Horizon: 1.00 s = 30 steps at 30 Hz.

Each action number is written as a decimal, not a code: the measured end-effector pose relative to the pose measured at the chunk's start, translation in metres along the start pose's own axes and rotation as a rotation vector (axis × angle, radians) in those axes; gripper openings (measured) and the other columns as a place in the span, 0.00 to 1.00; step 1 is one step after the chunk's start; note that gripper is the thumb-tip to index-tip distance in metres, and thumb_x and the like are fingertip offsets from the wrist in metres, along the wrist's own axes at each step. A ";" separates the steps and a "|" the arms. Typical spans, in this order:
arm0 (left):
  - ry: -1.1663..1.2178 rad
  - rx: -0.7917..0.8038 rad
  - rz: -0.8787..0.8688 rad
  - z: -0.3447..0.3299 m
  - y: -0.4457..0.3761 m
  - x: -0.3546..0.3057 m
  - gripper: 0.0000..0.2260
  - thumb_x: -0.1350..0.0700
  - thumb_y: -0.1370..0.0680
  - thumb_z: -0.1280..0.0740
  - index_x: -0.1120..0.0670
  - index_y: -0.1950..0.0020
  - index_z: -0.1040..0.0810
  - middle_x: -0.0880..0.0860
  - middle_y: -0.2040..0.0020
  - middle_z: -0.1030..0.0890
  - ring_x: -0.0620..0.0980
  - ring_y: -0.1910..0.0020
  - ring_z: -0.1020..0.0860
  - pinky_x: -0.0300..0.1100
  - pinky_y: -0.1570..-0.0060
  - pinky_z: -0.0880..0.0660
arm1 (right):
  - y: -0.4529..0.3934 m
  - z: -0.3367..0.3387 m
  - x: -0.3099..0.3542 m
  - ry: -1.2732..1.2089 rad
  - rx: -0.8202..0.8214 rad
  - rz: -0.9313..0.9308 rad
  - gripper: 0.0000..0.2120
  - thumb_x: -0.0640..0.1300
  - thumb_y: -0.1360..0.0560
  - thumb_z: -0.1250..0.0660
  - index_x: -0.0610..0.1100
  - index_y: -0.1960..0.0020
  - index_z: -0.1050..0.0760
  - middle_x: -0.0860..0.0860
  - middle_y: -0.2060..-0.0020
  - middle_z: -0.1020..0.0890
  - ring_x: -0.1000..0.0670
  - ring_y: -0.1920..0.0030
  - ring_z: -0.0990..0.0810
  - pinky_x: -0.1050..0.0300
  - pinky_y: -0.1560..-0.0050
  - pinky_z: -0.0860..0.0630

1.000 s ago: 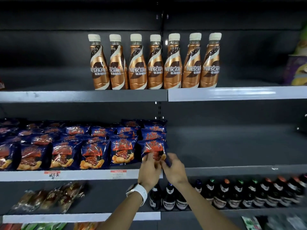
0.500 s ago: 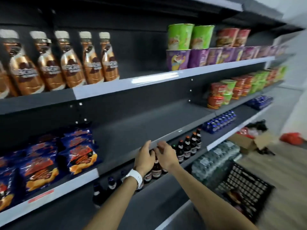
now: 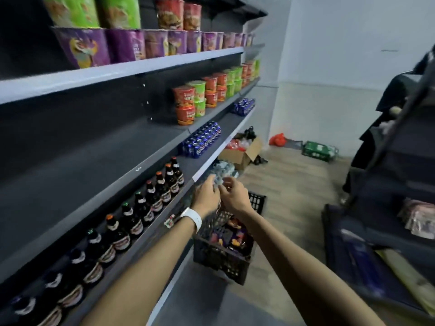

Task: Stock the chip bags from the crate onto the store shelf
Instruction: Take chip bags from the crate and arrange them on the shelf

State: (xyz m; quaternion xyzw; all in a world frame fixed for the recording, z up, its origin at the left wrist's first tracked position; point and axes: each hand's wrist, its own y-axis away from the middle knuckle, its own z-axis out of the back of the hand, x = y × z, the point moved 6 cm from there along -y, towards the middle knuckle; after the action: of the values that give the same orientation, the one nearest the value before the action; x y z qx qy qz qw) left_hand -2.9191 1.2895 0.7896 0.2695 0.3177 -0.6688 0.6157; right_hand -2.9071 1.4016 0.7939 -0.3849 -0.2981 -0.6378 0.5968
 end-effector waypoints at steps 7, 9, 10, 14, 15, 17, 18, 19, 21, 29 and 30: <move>-0.075 0.073 -0.006 -0.075 -0.030 -0.031 0.21 0.60 0.20 0.40 0.53 0.26 0.33 0.58 0.33 0.24 0.60 0.34 0.27 0.50 0.36 0.29 | -0.033 0.047 -0.069 -0.045 -0.020 -0.084 0.16 0.46 0.21 0.34 0.40 0.35 0.25 0.45 0.40 0.17 0.47 0.40 0.19 0.58 0.42 0.26; -0.088 0.073 0.011 -0.087 -0.040 -0.035 0.21 0.59 0.20 0.40 0.53 0.26 0.33 0.57 0.33 0.24 0.59 0.34 0.27 0.49 0.36 0.30 | -0.046 0.052 -0.083 -0.054 -0.005 -0.094 0.17 0.46 0.20 0.34 0.41 0.34 0.25 0.45 0.39 0.18 0.47 0.40 0.19 0.57 0.41 0.25; -0.093 0.075 0.021 -0.092 -0.046 -0.036 0.21 0.59 0.20 0.40 0.53 0.26 0.34 0.57 0.32 0.24 0.58 0.33 0.27 0.49 0.36 0.31 | -0.052 0.053 -0.088 -0.055 0.007 -0.093 0.17 0.46 0.20 0.35 0.41 0.34 0.25 0.45 0.39 0.18 0.47 0.40 0.19 0.56 0.40 0.24; -0.101 0.055 0.046 -0.110 -0.063 -0.034 0.22 0.60 0.20 0.39 0.54 0.25 0.34 0.57 0.32 0.25 0.58 0.32 0.28 0.50 0.33 0.31 | -0.076 0.055 -0.108 -0.043 0.061 -0.074 0.16 0.46 0.20 0.35 0.40 0.35 0.25 0.45 0.40 0.18 0.46 0.41 0.19 0.57 0.42 0.25; -0.106 0.052 0.057 -0.115 -0.065 -0.033 0.21 0.60 0.20 0.39 0.54 0.26 0.33 0.57 0.33 0.24 0.59 0.33 0.28 0.50 0.34 0.30 | -0.082 0.054 -0.113 -0.041 0.074 -0.072 0.16 0.46 0.20 0.35 0.41 0.34 0.25 0.45 0.40 0.18 0.46 0.41 0.19 0.56 0.42 0.24; -0.104 0.053 0.087 -0.124 -0.069 -0.028 0.19 0.60 0.20 0.39 0.54 0.29 0.31 0.57 0.36 0.22 0.58 0.36 0.26 0.49 0.37 0.30 | -0.090 0.051 -0.124 -0.037 0.110 -0.077 0.18 0.47 0.20 0.35 0.41 0.33 0.26 0.44 0.39 0.18 0.46 0.41 0.19 0.52 0.40 0.22; -0.097 0.058 0.104 -0.129 -0.072 -0.025 0.18 0.60 0.20 0.39 0.54 0.29 0.31 0.57 0.36 0.22 0.58 0.36 0.25 0.48 0.37 0.30 | -0.094 0.049 -0.129 -0.026 0.127 -0.080 0.18 0.47 0.20 0.35 0.41 0.33 0.26 0.44 0.39 0.18 0.46 0.41 0.19 0.49 0.40 0.22; -0.090 0.067 0.121 -0.133 -0.074 -0.021 0.19 0.60 0.20 0.39 0.54 0.29 0.31 0.57 0.36 0.22 0.58 0.36 0.25 0.48 0.37 0.29 | -0.099 0.046 -0.135 -0.013 0.141 -0.081 0.18 0.47 0.20 0.35 0.40 0.32 0.26 0.44 0.39 0.19 0.45 0.41 0.19 0.48 0.40 0.22; -0.081 0.094 0.146 -0.143 -0.082 -0.012 0.20 0.59 0.20 0.39 0.54 0.27 0.33 0.57 0.35 0.23 0.57 0.36 0.26 0.50 0.35 0.29 | -0.107 0.040 -0.145 0.009 0.172 -0.084 0.18 0.47 0.20 0.35 0.40 0.33 0.26 0.44 0.39 0.18 0.46 0.41 0.20 0.53 0.41 0.23; -0.082 0.188 0.264 -0.179 -0.112 0.038 0.20 0.58 0.20 0.38 0.54 0.28 0.33 0.56 0.40 0.21 0.57 0.42 0.23 0.52 0.40 0.25 | -0.139 -0.004 -0.198 0.030 0.296 -0.202 0.20 0.49 0.20 0.35 0.40 0.33 0.26 0.44 0.40 0.18 0.46 0.41 0.19 0.49 0.39 0.23; -0.083 0.203 0.280 -0.183 -0.117 0.046 0.19 0.59 0.20 0.38 0.54 0.28 0.32 0.56 0.41 0.20 0.56 0.42 0.23 0.51 0.40 0.25 | -0.144 -0.010 -0.203 0.034 0.307 -0.216 0.19 0.49 0.20 0.35 0.40 0.33 0.26 0.44 0.40 0.18 0.46 0.41 0.19 0.50 0.39 0.23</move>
State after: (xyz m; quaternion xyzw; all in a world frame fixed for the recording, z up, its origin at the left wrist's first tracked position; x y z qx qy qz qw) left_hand -3.0459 1.4030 0.6461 0.3440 0.1824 -0.6158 0.6850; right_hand -3.0529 1.5170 0.6280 -0.2443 -0.4212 -0.6517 0.5815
